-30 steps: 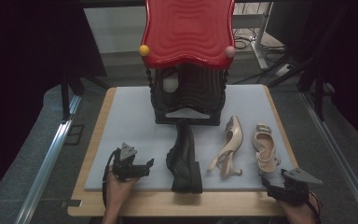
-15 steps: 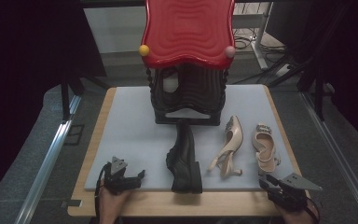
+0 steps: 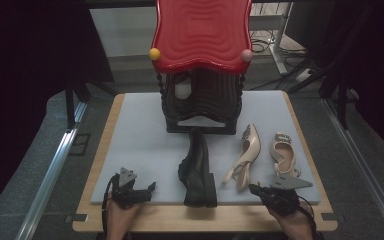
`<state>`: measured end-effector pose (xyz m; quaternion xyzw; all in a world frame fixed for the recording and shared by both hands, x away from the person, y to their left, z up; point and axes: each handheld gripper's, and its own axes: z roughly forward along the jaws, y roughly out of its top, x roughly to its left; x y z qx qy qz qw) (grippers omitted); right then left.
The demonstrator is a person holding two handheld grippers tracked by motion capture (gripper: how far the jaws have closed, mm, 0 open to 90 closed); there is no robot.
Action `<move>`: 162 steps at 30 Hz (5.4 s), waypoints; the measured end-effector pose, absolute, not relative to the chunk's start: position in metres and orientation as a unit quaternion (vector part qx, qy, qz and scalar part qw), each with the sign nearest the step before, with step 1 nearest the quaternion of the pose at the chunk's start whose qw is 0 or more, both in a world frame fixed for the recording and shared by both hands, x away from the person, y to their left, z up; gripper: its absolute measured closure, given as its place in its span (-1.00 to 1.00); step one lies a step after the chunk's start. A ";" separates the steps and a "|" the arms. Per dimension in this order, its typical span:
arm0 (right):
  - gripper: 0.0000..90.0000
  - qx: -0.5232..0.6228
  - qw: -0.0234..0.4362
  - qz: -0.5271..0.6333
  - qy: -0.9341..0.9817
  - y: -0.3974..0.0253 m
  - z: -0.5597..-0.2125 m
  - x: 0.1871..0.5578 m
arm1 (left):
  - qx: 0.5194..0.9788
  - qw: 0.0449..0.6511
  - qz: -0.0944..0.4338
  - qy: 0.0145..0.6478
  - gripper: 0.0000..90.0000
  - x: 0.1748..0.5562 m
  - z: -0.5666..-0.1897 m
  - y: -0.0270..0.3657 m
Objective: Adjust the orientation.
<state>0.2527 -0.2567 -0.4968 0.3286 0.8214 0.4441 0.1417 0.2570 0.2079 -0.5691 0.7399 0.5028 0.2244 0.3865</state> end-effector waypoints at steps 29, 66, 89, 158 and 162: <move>1.00 0.270 0.125 0.465 0.834 -0.177 -0.473 0.289 | 0.740 0.386 0.224 0.503 -0.93 0.257 -0.569 0.208; 0.96 0.309 0.110 0.444 0.834 -0.186 -0.503 0.294 | 0.739 0.386 0.224 0.505 -0.96 0.258 -0.569 0.207; 0.84 0.309 0.108 0.445 0.833 -0.197 -0.502 0.284 | 0.740 0.380 0.220 0.510 -0.90 0.259 -0.566 0.207; -0.31 0.337 0.190 0.418 0.822 -0.305 -0.542 0.258 | 0.860 0.369 0.079 0.344 0.30 0.348 -0.465 0.083; -0.31 0.332 0.188 0.422 0.822 -0.307 -0.543 0.258 | 0.861 0.355 0.096 0.353 0.50 0.349 -0.463 0.079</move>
